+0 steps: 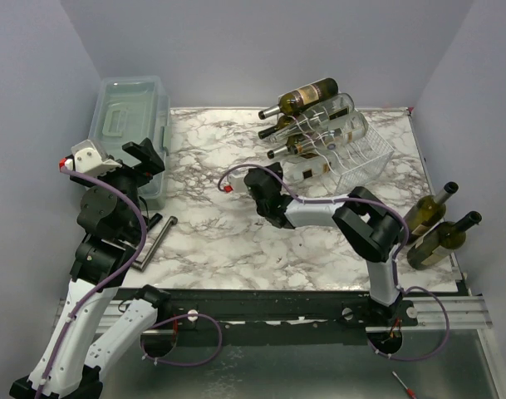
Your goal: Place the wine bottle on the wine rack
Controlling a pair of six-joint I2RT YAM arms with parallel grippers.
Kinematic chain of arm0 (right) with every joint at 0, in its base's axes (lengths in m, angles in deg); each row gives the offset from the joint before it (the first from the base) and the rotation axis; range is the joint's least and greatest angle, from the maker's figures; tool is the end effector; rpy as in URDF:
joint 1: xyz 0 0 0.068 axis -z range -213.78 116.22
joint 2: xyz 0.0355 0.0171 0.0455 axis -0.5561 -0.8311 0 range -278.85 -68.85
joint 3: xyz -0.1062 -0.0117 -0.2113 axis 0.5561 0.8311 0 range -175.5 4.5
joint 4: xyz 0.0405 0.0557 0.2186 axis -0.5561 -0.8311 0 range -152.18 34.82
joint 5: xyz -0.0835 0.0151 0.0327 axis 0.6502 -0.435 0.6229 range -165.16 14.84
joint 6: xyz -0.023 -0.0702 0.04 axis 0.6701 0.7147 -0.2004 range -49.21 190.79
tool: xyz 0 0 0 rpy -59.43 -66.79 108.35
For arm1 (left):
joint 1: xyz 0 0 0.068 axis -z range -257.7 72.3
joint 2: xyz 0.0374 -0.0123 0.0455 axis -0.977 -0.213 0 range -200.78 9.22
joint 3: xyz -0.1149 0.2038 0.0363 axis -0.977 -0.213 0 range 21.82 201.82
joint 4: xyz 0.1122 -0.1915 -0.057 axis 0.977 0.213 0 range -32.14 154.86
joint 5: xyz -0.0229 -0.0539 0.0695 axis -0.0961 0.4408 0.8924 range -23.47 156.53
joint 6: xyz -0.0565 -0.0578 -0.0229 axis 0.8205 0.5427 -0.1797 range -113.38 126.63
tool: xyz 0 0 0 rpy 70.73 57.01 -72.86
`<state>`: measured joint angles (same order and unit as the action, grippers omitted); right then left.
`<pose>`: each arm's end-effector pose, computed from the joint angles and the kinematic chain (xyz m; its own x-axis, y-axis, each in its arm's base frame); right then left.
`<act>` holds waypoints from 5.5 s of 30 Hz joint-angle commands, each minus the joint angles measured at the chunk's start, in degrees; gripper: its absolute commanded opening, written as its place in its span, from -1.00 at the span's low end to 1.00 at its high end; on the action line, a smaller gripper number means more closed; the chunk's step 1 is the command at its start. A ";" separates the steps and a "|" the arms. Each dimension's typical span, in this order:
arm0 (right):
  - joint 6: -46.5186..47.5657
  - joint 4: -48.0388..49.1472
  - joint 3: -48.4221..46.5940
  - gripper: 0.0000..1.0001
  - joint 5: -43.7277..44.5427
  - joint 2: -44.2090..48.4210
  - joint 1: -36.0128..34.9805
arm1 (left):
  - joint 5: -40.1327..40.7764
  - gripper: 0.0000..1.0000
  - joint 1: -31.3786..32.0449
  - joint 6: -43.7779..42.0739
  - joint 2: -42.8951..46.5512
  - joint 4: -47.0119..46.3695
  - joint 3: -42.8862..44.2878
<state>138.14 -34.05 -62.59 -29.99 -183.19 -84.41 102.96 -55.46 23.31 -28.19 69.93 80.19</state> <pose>0.3024 0.2864 0.1509 0.0225 -0.9981 -0.0576 -0.3121 0.0477 -0.9489 0.1522 -0.0149 0.4029 0.2055 -0.3337 -0.9200 -0.1875 0.9093 -0.3716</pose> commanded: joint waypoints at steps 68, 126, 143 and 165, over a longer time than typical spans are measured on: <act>11.65 9.36 10.07 0.66 -11.50 -3.80 13.94 | -0.30 0.97 1.58 0.01 1.08 -0.28 -0.19; -71.98 -23.59 5.39 1.00 -3.84 43.10 20.45 | -1.55 0.97 1.14 0.10 -3.67 -0.05 -0.53; -83.75 -34.00 -0.76 1.00 12.54 46.39 38.20 | -1.95 0.97 1.40 0.30 -5.85 -0.12 -0.62; -86.73 -39.21 4.14 1.00 18.16 59.51 42.81 | -6.50 0.97 2.28 0.62 -9.49 0.63 0.33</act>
<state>52.61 -69.94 -59.27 -14.19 -124.88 -42.01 99.96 -53.56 23.38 -38.33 70.00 80.17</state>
